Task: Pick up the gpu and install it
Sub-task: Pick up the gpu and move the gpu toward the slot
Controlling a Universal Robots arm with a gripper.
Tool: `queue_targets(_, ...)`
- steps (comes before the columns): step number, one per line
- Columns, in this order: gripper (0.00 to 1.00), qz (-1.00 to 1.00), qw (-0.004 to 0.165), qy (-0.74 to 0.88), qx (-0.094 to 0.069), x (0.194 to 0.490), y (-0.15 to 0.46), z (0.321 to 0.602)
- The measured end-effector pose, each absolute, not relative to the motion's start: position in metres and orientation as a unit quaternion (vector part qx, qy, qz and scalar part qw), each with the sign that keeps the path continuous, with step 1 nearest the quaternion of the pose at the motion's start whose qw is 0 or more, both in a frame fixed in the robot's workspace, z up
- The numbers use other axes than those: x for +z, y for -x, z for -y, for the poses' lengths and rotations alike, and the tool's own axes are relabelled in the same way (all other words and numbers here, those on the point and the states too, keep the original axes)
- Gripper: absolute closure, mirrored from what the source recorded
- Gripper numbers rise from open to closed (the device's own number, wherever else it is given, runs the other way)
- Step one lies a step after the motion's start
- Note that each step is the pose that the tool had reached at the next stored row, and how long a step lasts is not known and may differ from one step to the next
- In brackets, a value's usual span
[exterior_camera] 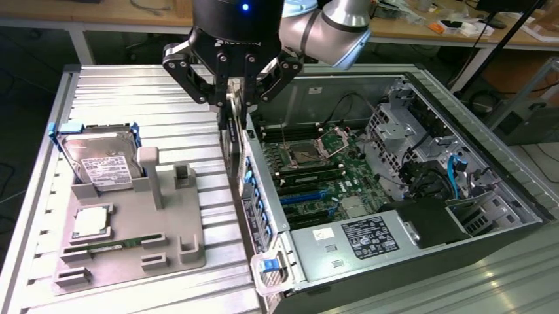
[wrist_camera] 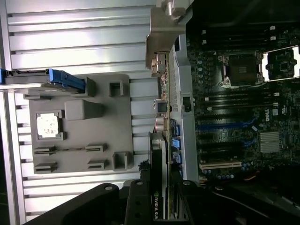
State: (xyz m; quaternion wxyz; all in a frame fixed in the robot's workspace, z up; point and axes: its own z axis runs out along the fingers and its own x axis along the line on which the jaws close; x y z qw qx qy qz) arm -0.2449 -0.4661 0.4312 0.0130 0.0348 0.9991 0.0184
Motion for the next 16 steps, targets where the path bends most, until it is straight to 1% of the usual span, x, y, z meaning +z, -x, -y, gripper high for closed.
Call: queue_targets(16,0.73,-0.999,0.013,-0.035,0.018,0.431,0.228,0.466)
